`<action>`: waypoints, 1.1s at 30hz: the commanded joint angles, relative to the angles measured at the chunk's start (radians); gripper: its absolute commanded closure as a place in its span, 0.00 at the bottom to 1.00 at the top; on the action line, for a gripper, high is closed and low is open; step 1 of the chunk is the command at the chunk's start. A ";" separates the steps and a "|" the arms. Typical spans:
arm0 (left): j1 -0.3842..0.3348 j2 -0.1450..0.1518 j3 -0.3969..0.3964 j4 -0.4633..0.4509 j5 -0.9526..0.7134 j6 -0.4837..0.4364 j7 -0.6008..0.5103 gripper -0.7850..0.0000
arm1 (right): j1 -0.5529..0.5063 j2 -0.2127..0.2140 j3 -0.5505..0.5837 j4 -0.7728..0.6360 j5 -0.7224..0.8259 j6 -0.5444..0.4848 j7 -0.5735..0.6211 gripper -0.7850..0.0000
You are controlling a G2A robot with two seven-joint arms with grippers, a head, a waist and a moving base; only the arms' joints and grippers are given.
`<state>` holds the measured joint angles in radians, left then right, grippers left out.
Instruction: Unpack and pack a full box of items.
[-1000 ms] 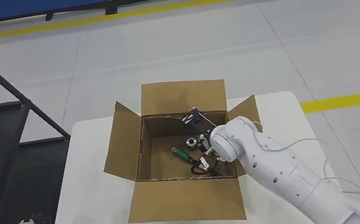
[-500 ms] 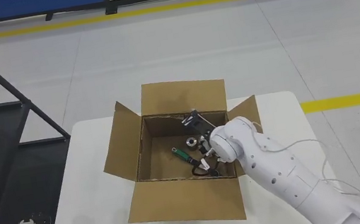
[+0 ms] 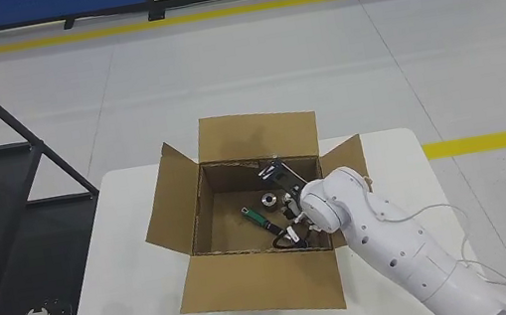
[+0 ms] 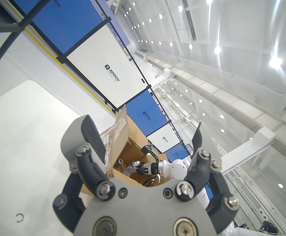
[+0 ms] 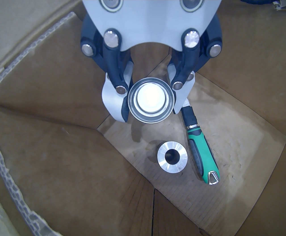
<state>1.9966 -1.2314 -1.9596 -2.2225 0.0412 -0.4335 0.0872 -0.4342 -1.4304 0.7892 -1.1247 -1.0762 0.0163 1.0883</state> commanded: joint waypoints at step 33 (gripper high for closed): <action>0.000 0.000 0.000 0.000 0.000 0.000 0.000 0.00 | -0.370 0.096 0.293 -0.620 -0.116 -0.265 -0.132 0.00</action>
<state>1.9966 -1.2314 -1.9596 -2.2225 0.0412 -0.4335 0.0872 -0.7827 -1.3395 1.0733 -1.7109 -1.1791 -0.2143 0.9740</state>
